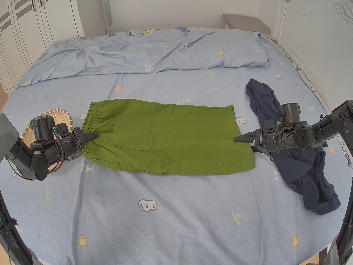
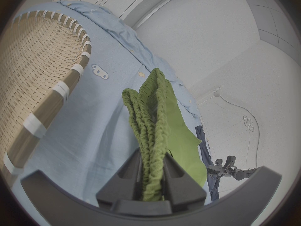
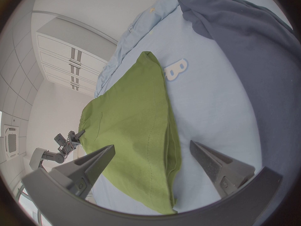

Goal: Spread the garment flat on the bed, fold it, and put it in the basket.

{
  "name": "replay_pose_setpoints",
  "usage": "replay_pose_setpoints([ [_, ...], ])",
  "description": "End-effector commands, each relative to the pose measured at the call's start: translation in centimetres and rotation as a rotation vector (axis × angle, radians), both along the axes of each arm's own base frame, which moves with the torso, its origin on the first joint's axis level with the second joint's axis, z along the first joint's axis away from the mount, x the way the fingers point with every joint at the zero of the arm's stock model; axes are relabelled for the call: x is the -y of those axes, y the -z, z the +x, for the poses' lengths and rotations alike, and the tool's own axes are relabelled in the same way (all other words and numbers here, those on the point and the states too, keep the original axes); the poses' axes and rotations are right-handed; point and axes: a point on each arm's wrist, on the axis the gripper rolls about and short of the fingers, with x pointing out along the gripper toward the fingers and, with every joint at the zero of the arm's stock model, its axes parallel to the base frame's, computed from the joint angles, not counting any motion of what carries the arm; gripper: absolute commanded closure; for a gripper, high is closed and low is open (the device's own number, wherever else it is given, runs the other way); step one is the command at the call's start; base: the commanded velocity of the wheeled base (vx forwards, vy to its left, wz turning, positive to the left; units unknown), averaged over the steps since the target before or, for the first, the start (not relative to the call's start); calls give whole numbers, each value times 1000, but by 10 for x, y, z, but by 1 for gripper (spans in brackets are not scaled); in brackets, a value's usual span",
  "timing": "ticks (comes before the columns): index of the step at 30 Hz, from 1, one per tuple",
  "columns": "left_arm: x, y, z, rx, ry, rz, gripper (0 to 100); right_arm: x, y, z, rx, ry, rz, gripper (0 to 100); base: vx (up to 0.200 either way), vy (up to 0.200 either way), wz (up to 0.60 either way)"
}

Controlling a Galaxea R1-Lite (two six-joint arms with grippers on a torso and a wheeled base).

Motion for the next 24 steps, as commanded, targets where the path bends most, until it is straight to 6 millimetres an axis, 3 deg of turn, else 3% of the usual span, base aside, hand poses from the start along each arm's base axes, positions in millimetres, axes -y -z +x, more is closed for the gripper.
replay_pose_setpoints([
  [1, 0, 0, 0, 1, 0, 0, 100, -5, 12, 3, -41, -14, 1, 0, 0, 0, 0],
  [8, 0, 1, 1, 1, 0, 0, 100, -14, 12, 1, -50, -66, 31, 0, 0, 0, 0],
  [15, 0, 1, 0, 1, 0, 0, 100, -11, 11, 2, -57, -88, 66, 0, 0, 0, 0],
  [16, 0, 1, 0, 1, 0, 0, 100, -11, 11, 2, -57, -88, 66, 100, 0, 0, 0],
  [24, 0, 0, 0, 2, 0, 0, 100, 14, 2, 12, -41, -26, 104, 100, 0, 0, 0],
])
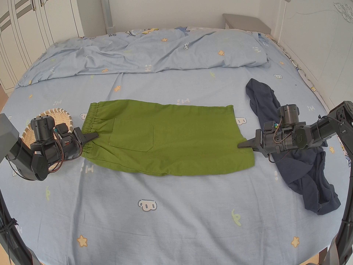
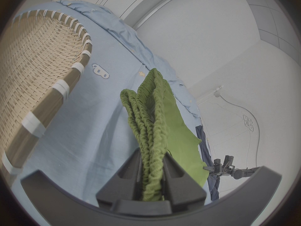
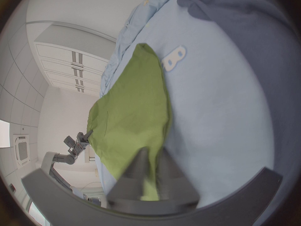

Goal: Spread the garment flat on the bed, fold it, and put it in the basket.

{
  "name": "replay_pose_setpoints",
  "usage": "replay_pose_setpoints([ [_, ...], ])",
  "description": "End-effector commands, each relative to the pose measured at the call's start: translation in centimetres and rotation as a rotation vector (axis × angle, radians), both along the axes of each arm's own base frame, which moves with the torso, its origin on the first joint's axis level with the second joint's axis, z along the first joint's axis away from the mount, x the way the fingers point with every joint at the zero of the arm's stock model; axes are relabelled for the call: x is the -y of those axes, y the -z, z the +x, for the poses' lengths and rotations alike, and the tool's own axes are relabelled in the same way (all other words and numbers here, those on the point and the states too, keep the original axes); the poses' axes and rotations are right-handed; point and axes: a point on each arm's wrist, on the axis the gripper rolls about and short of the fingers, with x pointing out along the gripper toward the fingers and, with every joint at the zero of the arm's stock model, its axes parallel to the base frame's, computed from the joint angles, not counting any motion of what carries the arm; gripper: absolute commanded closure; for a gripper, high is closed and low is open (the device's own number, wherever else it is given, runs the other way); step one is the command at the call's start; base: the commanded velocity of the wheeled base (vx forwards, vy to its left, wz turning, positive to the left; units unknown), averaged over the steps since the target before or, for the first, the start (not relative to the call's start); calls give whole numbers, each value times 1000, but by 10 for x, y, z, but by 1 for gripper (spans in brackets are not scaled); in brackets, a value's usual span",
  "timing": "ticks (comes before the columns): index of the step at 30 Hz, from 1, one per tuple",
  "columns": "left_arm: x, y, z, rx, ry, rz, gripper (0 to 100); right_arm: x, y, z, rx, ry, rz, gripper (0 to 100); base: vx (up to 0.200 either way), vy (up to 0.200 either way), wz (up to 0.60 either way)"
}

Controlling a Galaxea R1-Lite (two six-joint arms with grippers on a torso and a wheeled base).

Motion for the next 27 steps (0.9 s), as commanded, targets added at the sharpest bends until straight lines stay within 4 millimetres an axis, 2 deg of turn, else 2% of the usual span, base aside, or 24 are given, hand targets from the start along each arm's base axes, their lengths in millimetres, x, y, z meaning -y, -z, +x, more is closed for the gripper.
replay_pose_setpoints([
  [1, 0, 0, 0, -1, 0, 0, 100, 10, -4, 5, 21, 21, 10, 100, 0, 0, 0],
  [9, -1, 3, 1, -28, 2, -5, 100, 13, -13, 2, 32, 27, 19, 100, 0, 0, 0],
  [12, -1, 3, 0, -65, 4, -9, 100, 12, -32, -8, 58, 22, 21, 100, 0, 0, 0],
  [13, -1, 3, 0, -65, 4, -9, 100, 12, -32, -8, 58, 22, 21, 100, 0, 0, 0],
  [15, -2, 1, -2, -106, 3, -8, 100, 9, -47, -22, 56, 11, 20, 100, 0, 0, 0],
  [20, -1, -8, -12, -137, 6, -8, 100, 10, -61, -44, 37, 7, 18, 100, 0, 0, 0],
  [22, 1, -11, -21, -163, 18, -9, 100, 11, -70, -60, 38, 5, 18, 100, 0, 0, 0],
  [24, 2, -10, -25, -180, 25, -8, 100, 12, -72, -67, 37, 6, 17, 100, 0, 0, 0],
  [27, 5, -9, -38, -202, 41, 14, 100, 15, -72, -92, 9, 6, 11, 100, 0, 0, 0],
])
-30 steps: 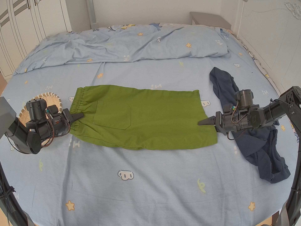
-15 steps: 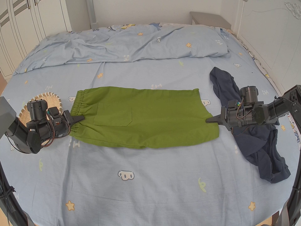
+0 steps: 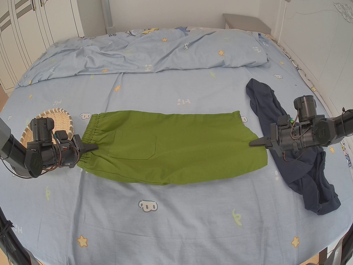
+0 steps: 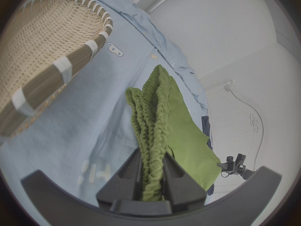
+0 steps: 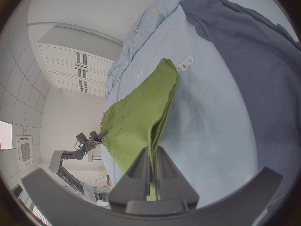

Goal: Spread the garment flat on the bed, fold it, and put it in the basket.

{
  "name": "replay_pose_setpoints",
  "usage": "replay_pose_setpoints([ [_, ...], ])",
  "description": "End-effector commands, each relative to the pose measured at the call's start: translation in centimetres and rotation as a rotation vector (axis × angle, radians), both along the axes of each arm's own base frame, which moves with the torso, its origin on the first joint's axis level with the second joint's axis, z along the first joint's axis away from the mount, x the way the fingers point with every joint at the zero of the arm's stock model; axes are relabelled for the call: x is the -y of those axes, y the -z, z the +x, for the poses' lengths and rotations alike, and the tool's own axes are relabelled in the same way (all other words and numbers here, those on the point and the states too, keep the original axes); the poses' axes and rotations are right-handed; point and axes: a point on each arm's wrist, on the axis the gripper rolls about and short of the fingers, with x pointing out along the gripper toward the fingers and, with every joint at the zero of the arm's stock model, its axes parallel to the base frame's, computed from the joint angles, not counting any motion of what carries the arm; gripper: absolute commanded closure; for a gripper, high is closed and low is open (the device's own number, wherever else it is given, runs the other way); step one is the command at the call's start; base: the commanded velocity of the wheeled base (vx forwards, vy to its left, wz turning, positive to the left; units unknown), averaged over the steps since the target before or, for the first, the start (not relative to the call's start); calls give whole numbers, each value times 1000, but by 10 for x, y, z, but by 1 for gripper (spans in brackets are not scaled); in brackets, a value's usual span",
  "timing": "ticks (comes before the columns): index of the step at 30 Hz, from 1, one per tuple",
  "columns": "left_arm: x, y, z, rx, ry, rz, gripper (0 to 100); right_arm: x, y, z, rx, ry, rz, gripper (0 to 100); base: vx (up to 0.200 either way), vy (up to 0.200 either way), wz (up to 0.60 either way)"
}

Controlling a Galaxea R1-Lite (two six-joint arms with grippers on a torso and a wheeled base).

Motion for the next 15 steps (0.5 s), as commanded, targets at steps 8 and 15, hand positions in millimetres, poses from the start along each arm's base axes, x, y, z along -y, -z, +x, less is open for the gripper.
replay_pose_setpoints([
  [8, 9, 5, -74, -81, 37, 41, 100, 9, 5, -93, -67, -28, -35, 100, 0, 0, 0],
  [15, 5, 19, -131, -144, 15, 73, 100, 13, 42, -132, -159, -83, -92, 100, 0, 0, 0],
])
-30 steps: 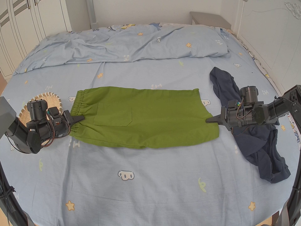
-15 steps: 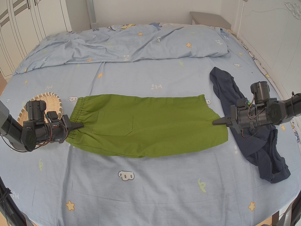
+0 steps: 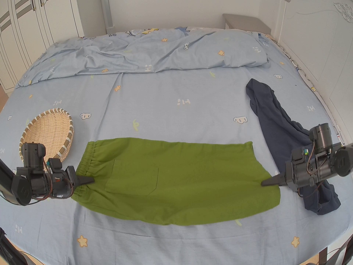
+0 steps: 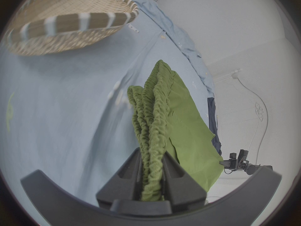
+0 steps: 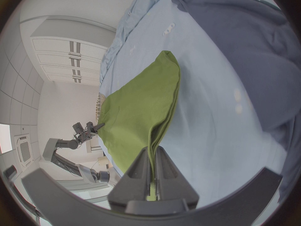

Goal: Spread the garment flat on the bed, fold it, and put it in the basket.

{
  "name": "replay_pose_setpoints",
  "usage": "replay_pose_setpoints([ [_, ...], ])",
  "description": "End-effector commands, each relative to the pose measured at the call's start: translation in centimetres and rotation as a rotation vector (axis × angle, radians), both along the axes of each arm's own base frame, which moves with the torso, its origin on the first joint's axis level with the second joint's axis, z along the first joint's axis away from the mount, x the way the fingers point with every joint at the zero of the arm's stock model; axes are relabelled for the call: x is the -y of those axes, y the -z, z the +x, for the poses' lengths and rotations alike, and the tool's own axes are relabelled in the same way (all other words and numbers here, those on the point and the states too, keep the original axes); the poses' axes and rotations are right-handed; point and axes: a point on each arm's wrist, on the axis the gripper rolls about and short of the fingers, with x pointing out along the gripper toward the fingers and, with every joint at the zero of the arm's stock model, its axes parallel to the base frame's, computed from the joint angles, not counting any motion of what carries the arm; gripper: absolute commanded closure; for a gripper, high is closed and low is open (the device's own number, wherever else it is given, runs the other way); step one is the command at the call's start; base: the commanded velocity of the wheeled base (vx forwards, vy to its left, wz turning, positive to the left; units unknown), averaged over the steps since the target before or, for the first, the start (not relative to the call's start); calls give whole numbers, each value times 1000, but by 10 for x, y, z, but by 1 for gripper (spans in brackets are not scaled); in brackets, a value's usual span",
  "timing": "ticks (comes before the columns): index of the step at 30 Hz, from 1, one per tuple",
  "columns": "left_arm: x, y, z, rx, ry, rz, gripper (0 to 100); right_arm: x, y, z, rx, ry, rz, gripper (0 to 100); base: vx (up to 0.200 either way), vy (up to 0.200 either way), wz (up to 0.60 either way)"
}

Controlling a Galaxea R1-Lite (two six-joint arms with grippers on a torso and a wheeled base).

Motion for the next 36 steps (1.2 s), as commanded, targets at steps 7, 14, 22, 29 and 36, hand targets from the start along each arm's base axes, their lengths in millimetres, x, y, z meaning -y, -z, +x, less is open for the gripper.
replay_pose_setpoints([
  [7, -2, 5, -94, -14, -22, 55, 100, 6, 42, -63, -72, -35, -35, 100, 0, 0, 0],
  [14, 4, 18, -120, -71, -7, 53, 100, 3, 58, -81, -77, -61, -33, 100, 0, 0, 0],
  [22, 6, 25, -127, -111, 9, 49, 100, -1, 65, -84, -77, -89, -32, 0, 0, 0, 0],
  [29, -3, 36, -125, -142, 16, 96, 100, -2, 75, -79, -50, -87, -30, 0, 0, 0, 0],
  [36, -35, 20, -131, 27, -89, 275, 100, 2, 53, -68, 167, -43, -6, 0, 0, 0, 0],
])
